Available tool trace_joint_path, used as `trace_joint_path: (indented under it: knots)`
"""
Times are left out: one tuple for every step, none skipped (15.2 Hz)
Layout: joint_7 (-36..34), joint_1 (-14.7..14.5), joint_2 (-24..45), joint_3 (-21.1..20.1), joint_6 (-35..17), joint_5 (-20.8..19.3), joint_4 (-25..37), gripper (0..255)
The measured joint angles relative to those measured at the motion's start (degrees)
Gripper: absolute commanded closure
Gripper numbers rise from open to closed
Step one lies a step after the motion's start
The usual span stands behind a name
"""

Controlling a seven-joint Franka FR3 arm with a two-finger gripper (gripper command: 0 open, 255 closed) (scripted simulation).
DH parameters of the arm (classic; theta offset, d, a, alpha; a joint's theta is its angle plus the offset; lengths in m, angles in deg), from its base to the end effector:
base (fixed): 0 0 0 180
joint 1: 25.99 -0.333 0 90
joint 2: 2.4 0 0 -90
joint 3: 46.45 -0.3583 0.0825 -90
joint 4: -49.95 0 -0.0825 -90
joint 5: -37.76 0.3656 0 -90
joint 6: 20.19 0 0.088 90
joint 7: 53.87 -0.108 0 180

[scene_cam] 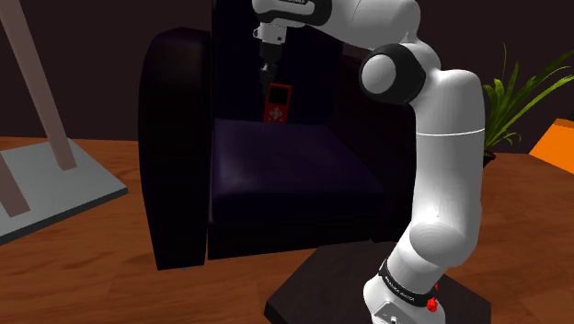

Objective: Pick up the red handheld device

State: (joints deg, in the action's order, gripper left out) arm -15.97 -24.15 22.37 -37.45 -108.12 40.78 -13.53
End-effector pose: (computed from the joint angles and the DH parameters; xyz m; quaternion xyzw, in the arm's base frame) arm 0.6679 -0.0935 0.6112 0.9703 0.2418 -0.0031 0.0057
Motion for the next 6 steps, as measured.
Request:
trace_joint_path:
  knots:
    - [0.0, 0.1, 0.4, 0.0, 0.9, 0.1, 1.4, 255]
    - [0.0, 0.1, 0.6, 0.0, 1.8, 0.1, 2.4, 255]
    - [0.0, 0.3, 1.3, 0.0, 3.1, 0.2, 4.4, 255]
    - [0.0, 0.3, 1.4, 0.0, 3.9, 0.2, 5.3, 255]
    - [0.0, 0.4, 2.1, 0.0, 5.0, 0.3, 7.1, 255]
    - [0.0, 0.6, 2.6, 0.0, 5.8, 0.4, 8.4, 255]
